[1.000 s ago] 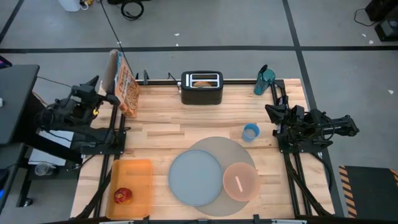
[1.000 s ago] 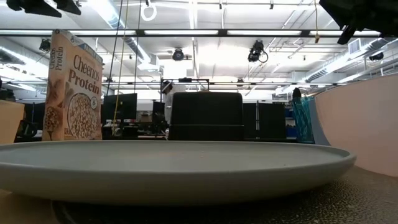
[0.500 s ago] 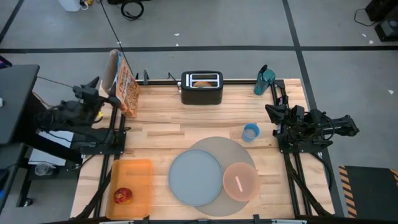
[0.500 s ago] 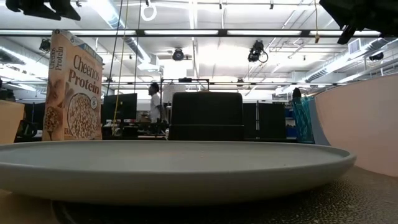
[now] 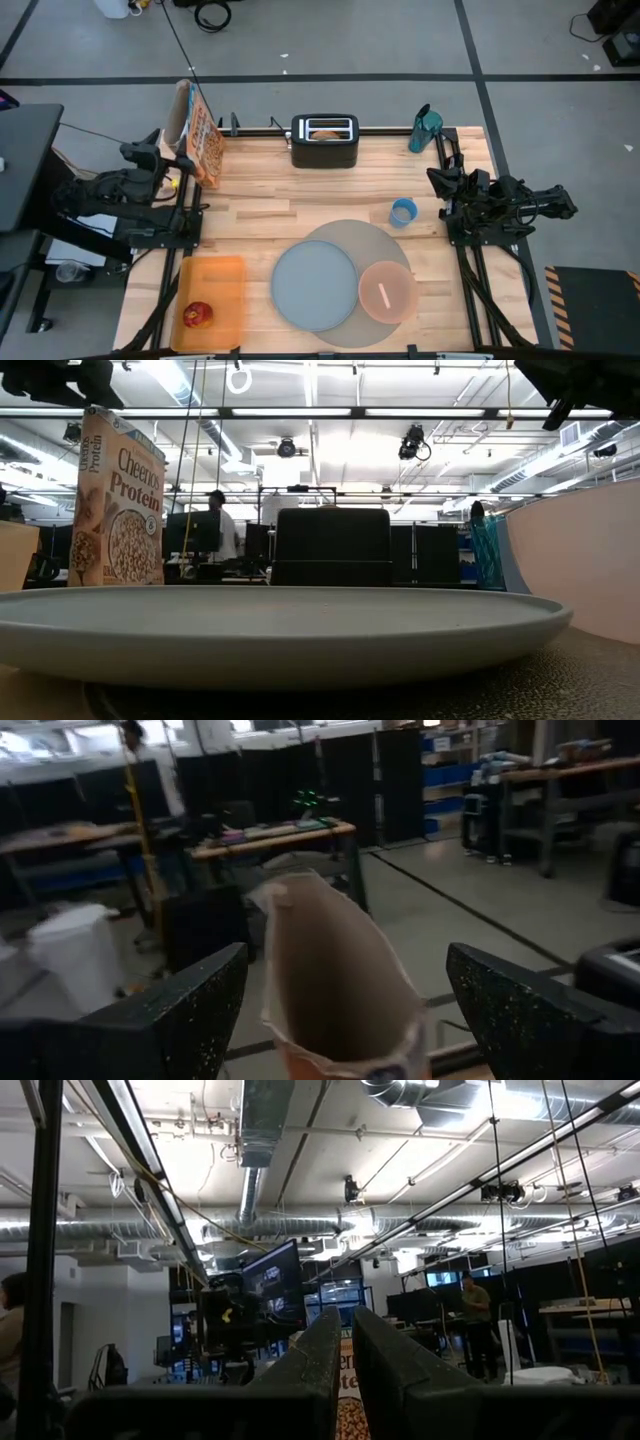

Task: Arrange a breakfast setting
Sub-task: Pour the cereal from the cereal box into the pink bowl

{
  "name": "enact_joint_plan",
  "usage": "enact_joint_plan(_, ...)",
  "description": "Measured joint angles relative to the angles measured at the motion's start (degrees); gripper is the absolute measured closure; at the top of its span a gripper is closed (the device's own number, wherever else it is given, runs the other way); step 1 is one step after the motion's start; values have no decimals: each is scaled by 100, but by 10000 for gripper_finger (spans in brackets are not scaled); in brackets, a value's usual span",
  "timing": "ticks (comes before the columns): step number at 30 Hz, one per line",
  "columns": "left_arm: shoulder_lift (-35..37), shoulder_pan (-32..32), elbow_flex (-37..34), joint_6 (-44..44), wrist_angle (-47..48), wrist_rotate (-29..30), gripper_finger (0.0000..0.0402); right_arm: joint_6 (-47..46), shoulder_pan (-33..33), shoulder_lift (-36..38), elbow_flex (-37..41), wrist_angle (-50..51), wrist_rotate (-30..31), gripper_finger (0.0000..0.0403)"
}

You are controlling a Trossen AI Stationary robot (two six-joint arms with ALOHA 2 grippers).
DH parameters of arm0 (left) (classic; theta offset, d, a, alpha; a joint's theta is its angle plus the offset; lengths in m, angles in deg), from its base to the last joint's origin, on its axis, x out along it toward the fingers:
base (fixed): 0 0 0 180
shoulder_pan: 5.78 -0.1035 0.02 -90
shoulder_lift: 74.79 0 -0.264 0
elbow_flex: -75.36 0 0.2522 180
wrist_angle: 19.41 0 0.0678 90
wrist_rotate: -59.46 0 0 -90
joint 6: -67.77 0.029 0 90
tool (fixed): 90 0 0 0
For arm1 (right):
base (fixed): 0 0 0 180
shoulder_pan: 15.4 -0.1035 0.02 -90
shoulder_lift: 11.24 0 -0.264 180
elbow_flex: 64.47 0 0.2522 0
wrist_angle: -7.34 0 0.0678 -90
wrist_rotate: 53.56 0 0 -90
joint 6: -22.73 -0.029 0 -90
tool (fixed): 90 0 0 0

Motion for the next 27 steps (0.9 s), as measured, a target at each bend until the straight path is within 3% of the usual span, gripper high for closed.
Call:
enact_joint_plan(7, -2, -108, 0, -1126, 948, -354, 51, 0, 0, 0, 0, 3, -2, 365)
enact_joint_plan(12, -2, -316, 0, -1208, 961, -367, 51, 2, 0, 0, 0, 2, -4, 365)
enact_joint_plan(18, -2, -360, 0, -361, 419, -650, 51, 10, 0, 0, 0, 0, -2, 365)
enact_joint_plan(27, -4, -365, 0, 1080, -1076, -242, 51, 11, 0, 0, 0, -19, -4, 365)
